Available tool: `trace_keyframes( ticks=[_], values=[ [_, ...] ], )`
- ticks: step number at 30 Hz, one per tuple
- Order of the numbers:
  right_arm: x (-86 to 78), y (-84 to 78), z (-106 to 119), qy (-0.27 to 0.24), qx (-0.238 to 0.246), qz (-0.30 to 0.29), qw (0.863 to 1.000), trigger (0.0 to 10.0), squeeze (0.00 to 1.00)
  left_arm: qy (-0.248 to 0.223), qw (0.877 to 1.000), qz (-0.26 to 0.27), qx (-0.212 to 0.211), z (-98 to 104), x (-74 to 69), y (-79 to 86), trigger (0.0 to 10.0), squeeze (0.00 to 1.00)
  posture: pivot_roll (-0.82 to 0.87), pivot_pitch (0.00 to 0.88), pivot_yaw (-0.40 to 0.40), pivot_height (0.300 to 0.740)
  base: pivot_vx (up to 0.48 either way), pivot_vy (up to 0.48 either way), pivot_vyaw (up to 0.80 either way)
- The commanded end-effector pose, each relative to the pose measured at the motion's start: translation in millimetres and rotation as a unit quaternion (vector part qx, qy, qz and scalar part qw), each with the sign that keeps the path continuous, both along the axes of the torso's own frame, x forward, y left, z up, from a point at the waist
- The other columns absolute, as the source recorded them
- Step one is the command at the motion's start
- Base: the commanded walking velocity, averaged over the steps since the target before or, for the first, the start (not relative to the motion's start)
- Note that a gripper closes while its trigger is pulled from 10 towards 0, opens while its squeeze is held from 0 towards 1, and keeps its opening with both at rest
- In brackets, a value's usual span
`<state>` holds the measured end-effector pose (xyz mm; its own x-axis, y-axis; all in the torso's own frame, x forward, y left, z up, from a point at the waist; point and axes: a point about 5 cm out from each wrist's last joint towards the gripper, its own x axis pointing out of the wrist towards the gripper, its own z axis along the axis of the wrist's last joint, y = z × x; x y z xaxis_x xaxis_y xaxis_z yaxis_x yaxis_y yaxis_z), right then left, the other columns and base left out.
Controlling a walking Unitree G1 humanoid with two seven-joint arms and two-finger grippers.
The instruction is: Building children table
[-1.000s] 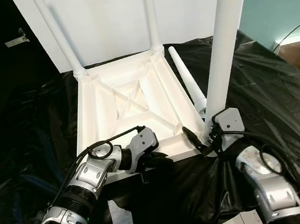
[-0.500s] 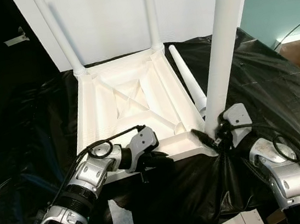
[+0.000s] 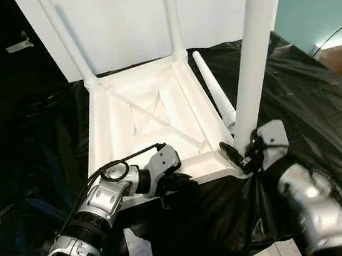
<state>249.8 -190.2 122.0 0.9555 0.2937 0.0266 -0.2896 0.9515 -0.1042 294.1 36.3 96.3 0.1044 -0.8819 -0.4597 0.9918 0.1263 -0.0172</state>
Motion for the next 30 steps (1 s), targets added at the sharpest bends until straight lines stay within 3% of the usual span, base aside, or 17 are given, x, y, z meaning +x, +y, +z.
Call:
trace_keyframes(
  ticks=[1, 5, 8, 15, 16, 17, 18, 19, 21, 22, 23, 24, 30],
  values=[
    [-8.1, 14.2, -19.8, 0.029, 0.019, -0.038, 0.999, 0.0, 0.0, 0.112, 0.993, 0.032, 0.017, -49.8, -25.8, 8.5, 10.0, 0.0, -0.14, 0.043, 0.034, 0.74, 0.0, 0.0, 0.0],
    [-10.0, 10.4, -24.3, 0.024, 0.057, -0.14, 0.988, 0.0, 0.0, 0.112, 0.993, 0.031, 0.018, -50.4, -26.4, 8.5, 10.0, 0.0, -0.14, 0.045, 0.034, 0.74, 0.0, 0.0, 0.0],
    [-7.6, 9.0, -25.7, 0.026, 0.073, -0.182, 0.98, 0.0, 0.0, 0.112, 0.993, 0.031, 0.019, -50.6, -26.3, 8.1, 10.0, 0.0, -0.14, 0.045, 0.035, 0.74, 0.0, 0.0, 0.0],
    [-8.2, 17.8, -23.5, 0.015, 0.068, -0.204, 0.976, 0.0, 0.0, 0.112, 0.993, 0.029, 0.017, -50.2, -27.0, 5.9, 10.0, 0.0, -0.14, 0.049, 0.03, 0.74, 0.0, 0.0, 0.0],
    [-7.5, 18.8, -23.9, 0.013, 0.035, -0.199, 0.979, 2.7, 0.0, 0.112, 0.993, 0.03, 0.017, -50.5, -27.4, 5.7, 10.0, 0.0, -0.14, 0.051, 0.027, 0.74, 0.0, 0.0, 0.0],
    [-7.5, 18.8, -23.9, 0.013, 0.035, -0.199, 0.979, 2.7, 0.0, 0.112, 0.993, 0.03, 0.017, -50.5, -27.4, 5.7, 10.0, 0.0, -0.14, 0.051, 0.027, 0.74, 0.0, 0.0, 0.0],
    [-7.2, 19.7, -24.0, 0.012, 0.021, -0.192, 0.981, 3.6, 0.0, 0.113, 0.993, 0.031, 0.017, -50.8, -27.7, 5.8, 10.0, 0.0, -0.14, 0.051, 0.027, 0.74, 0.0, 0.0, 0.0],
    [-6.9, 20.4, -23.1, 0.008, 0.006, -0.18, 0.984, 10.0, 0.0, 0.113, 0.993, 0.031, 0.017, -51.2, -28.0, 6.1, 10.0, 0.0, -0.14, 0.051, 0.027, 0.74, 0.0, 0.0, 0.0],
    [-7.0, 20.4, -22.1, 0.004, -0.005, -0.169, 0.986, 10.0, 0.0, 0.114, 0.993, 0.031, 0.017, -51.7, -28.4, 6.2, 10.0, 0.0, -0.14, 0.052, 0.025, 0.74, 0.0, 0.0, 0.0],
    [-6.1, 17.8, -20.0, -0.001, -0.012, -0.158, 0.987, 10.0, 0.77, 0.114, 0.993, 0.031, 0.017, -52.0, -28.7, 6.5, 10.0, 0.0, -0.14, 0.052, 0.024, 0.74, 0.0, 0.0, 0.0],
    [-6.1, 17.8, -20.0, -0.001, -0.012, -0.158, 0.987, 10.0, 0.77, 0.114, 0.993, 0.031, 0.017, -52.0, -28.7, 6.5, 10.0, 0.0, -0.14, 0.052, 0.024, 0.74, 0.0, 0.0, 0.0],
    [-5.0, 15.3, -17.9, -0.005, -0.014, -0.144, 0.989, 10.0, 1.0, 0.115, 0.993, 0.032, 0.017, -52.3, -28.7, 6.7, 10.0, 0.0, -0.14, 0.052, 0.024, 0.74, 0.0, 0.0, 0.0],
    [1.6, -5.8, -5.7, -0.028, -0.047, -0.121, 0.991, 10.0, 1.0, 0.113, 0.993, 0.032, 0.018, -52.3, -28.1, 6.5, 10.0, 0.0, -0.14, 0.04, 0.011, 0.74, 0.0, 0.0, 0.0]
  ],
)
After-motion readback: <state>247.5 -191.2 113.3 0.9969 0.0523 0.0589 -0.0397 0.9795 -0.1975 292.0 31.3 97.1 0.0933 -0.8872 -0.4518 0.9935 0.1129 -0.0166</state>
